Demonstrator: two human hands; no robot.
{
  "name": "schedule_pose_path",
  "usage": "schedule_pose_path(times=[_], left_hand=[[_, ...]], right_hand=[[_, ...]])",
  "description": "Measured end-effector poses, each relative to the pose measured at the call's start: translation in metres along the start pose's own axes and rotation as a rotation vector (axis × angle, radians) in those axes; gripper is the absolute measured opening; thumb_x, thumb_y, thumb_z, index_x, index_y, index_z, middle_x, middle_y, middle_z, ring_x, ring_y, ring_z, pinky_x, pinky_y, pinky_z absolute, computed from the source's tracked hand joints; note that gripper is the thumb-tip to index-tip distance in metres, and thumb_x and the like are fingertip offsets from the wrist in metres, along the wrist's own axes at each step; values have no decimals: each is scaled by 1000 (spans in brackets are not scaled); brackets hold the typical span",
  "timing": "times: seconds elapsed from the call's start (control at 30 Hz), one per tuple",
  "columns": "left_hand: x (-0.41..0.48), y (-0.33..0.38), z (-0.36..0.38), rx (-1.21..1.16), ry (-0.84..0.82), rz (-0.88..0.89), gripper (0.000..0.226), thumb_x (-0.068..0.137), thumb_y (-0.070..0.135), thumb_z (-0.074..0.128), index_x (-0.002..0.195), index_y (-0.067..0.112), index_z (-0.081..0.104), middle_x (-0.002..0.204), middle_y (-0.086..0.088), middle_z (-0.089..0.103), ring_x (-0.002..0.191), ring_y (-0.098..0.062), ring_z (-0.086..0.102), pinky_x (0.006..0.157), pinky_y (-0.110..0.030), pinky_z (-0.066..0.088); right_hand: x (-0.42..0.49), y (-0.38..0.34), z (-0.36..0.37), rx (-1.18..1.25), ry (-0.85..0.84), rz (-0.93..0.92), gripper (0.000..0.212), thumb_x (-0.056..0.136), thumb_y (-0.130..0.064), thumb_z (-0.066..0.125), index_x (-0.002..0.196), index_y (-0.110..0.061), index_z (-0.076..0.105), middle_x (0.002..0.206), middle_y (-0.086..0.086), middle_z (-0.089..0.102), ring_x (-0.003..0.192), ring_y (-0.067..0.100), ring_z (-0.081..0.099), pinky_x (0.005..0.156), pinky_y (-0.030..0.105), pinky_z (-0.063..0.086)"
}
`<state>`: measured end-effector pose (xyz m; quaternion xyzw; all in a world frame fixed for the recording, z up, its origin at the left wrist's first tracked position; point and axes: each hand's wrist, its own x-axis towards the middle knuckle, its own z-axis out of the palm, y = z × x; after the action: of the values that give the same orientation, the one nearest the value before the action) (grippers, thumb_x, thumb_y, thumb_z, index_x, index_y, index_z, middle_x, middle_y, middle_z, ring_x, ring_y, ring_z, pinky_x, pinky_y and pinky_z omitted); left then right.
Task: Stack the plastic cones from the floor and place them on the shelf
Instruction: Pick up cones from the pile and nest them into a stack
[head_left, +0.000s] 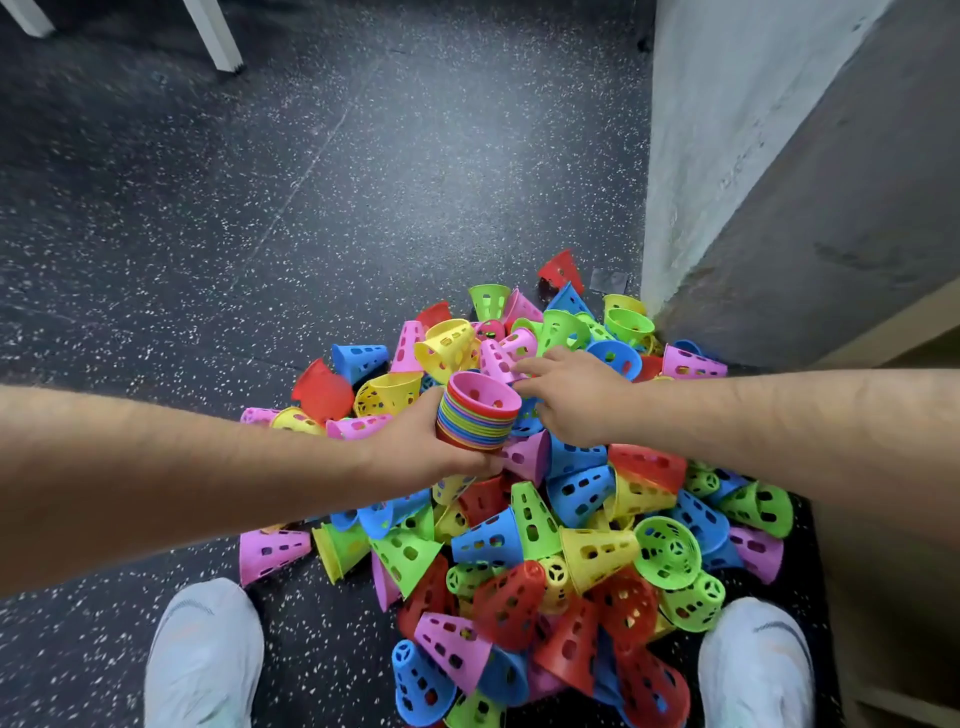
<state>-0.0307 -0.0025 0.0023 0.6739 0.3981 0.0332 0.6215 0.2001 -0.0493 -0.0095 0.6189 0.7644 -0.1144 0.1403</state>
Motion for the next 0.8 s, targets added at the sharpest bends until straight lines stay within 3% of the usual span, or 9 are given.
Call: schedule_pose_path(times=[0.13, 0.23, 0.33, 0.43, 0.63, 0.8], left_hand=[[-3, 2, 0, -4, 0, -2, 57, 76, 6, 89, 121, 20, 57, 95, -1, 74, 81, -8, 71, 69, -21, 56], [-7, 1, -2, 5, 26, -22, 67, 75, 11, 92, 127, 22, 53, 103, -3, 74, 84, -6, 71, 69, -20, 55], [-12, -1, -2, 17, 58, -35, 72, 73, 13, 94, 130, 22, 50, 107, -6, 74, 89, -11, 72, 75, -27, 60], [-21, 2, 3, 36, 73, -24, 70, 74, 10, 92, 129, 21, 50, 105, -8, 74, 82, -9, 71, 70, -24, 59], [-29, 5, 10, 54, 92, 2, 62, 76, 8, 90, 120, 28, 52, 104, -9, 74, 81, -8, 71, 75, -25, 61], [-32, 3, 21, 58, 78, 52, 59, 76, 1, 88, 114, 31, 53, 96, -5, 72, 76, -8, 70, 71, -28, 61]], right_hand=[[-2, 0, -5, 65, 178, 10, 44, 97, -17, 46, 140, -13, 53, 150, 2, 46, 123, 30, 50, 100, 42, 44], [-7, 3, -13, 224, 313, 82, 46, 95, -17, 52, 139, -7, 54, 146, 7, 49, 130, 30, 49, 108, 44, 40], [-19, 7, -24, 375, 415, 118, 64, 86, -36, 71, 140, -8, 51, 138, 6, 49, 128, 22, 48, 110, 34, 37], [-33, 8, -34, 513, 490, 154, 78, 71, -54, 82, 130, -12, 53, 122, -1, 48, 107, 9, 46, 101, 25, 38], [-54, -5, -41, 595, 627, 154, 55, 81, -68, 61, 103, -18, 57, 98, -6, 51, 88, 9, 47, 83, 23, 41], [-71, -28, -40, 677, 491, 116, 51, 89, -63, 55, 120, -22, 54, 107, -8, 58, 99, 9, 54, 88, 26, 45]])
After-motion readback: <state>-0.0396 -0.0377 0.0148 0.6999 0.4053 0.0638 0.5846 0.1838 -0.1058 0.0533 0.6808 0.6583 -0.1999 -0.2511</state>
